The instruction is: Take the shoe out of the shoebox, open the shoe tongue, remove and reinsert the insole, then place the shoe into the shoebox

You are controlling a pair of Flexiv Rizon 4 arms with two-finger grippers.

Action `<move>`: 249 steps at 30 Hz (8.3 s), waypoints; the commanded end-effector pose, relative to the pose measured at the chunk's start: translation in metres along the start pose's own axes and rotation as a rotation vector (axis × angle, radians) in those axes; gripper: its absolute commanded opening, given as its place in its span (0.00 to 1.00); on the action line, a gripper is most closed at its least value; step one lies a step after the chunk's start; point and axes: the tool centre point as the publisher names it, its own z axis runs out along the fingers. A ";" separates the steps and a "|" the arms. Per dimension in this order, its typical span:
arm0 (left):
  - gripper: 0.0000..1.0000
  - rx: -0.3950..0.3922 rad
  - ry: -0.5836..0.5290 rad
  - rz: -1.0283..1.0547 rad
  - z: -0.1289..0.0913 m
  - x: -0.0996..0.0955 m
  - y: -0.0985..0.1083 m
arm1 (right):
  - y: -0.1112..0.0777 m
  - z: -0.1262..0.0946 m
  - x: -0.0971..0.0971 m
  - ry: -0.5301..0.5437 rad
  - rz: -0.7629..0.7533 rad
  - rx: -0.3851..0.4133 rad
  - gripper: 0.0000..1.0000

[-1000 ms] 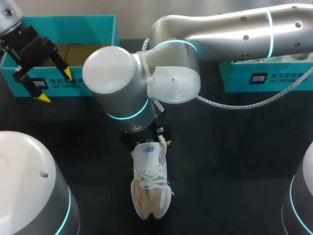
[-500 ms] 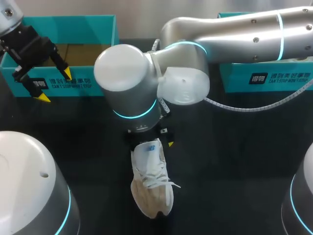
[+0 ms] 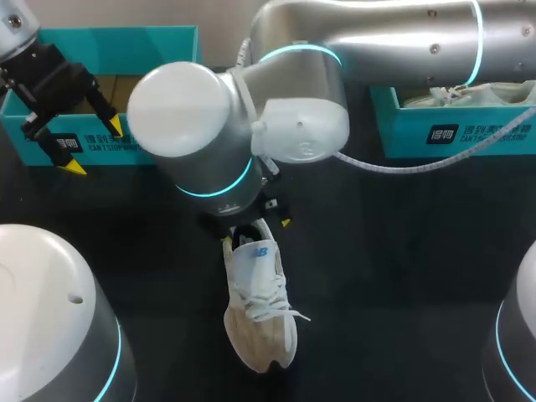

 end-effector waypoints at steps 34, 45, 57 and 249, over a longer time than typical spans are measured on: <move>1.00 -0.002 0.000 0.000 0.000 0.001 0.000 | -0.022 0.064 0.023 0.148 0.050 0.226 0.26; 1.00 -0.002 0.000 0.000 0.000 0.001 0.000 | -0.031 0.058 0.028 0.160 -0.037 0.285 0.43; 1.00 -0.002 0.000 0.000 0.000 0.001 0.000 | -0.043 0.059 0.025 0.142 -0.044 0.352 1.00; 1.00 -0.002 0.000 0.000 0.000 0.001 0.000 | -0.098 0.015 0.018 0.035 0.117 0.246 0.13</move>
